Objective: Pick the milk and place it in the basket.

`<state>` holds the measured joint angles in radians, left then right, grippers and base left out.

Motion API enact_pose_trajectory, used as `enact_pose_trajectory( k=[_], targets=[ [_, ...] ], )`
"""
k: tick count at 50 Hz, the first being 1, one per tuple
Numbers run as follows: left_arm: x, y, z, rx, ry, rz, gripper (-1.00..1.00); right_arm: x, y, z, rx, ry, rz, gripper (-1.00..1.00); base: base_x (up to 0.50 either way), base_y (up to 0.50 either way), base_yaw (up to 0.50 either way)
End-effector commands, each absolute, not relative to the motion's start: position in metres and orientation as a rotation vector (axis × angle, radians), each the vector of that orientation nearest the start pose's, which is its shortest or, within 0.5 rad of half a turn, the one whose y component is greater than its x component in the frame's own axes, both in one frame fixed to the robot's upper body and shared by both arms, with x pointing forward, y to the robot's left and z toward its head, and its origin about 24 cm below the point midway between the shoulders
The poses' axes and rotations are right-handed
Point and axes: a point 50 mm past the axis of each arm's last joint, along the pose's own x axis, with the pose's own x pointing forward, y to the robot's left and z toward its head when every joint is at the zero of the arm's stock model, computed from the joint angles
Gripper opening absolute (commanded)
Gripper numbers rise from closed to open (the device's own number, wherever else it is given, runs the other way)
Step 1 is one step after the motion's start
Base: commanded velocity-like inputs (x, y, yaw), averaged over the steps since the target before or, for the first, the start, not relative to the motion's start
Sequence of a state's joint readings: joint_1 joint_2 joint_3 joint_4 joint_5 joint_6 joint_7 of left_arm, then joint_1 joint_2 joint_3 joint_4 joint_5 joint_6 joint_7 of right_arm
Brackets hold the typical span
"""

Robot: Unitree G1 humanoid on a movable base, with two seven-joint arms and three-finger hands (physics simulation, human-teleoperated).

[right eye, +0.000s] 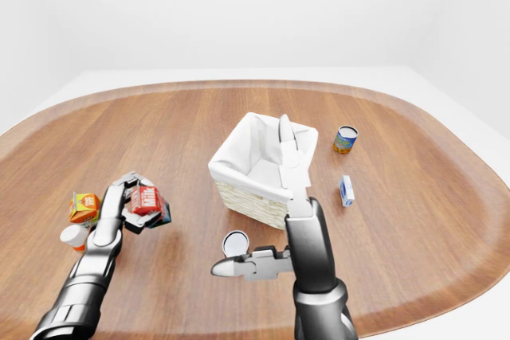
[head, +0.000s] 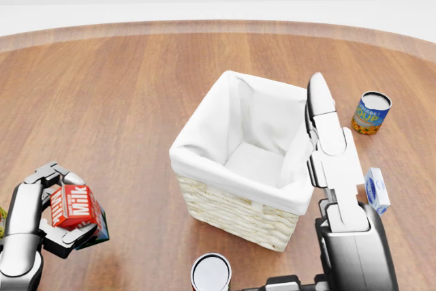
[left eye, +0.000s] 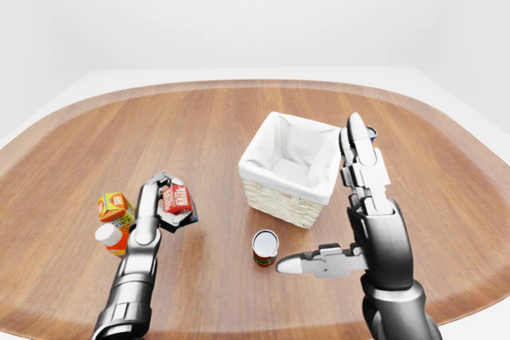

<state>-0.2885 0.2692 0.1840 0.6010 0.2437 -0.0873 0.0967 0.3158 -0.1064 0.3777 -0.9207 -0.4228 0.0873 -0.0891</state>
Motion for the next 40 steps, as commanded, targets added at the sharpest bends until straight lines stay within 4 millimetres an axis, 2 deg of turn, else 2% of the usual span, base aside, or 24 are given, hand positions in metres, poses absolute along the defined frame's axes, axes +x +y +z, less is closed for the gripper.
enact_pose_trajectory(
  k=[1,28,40],
  targets=[
    [0.301,0.253,0.035,0.443,0.111,0.266,-1.0,0.153,-0.108,0.176,-0.293,-0.572,0.066,1.0,0.0,0.0,0.0],
    [0.306,0.23,0.093,0.538,-0.102,0.173,-1.0,0.151,-0.106,0.179,-0.291,-0.591,0.07,1.0,0.0,0.0,0.0],
    [0.314,0.226,0.104,0.565,-0.112,0.156,-1.0,0.152,-0.106,0.177,-0.291,-0.582,0.068,1.0,0.0,0.0,0.0]
  ],
)
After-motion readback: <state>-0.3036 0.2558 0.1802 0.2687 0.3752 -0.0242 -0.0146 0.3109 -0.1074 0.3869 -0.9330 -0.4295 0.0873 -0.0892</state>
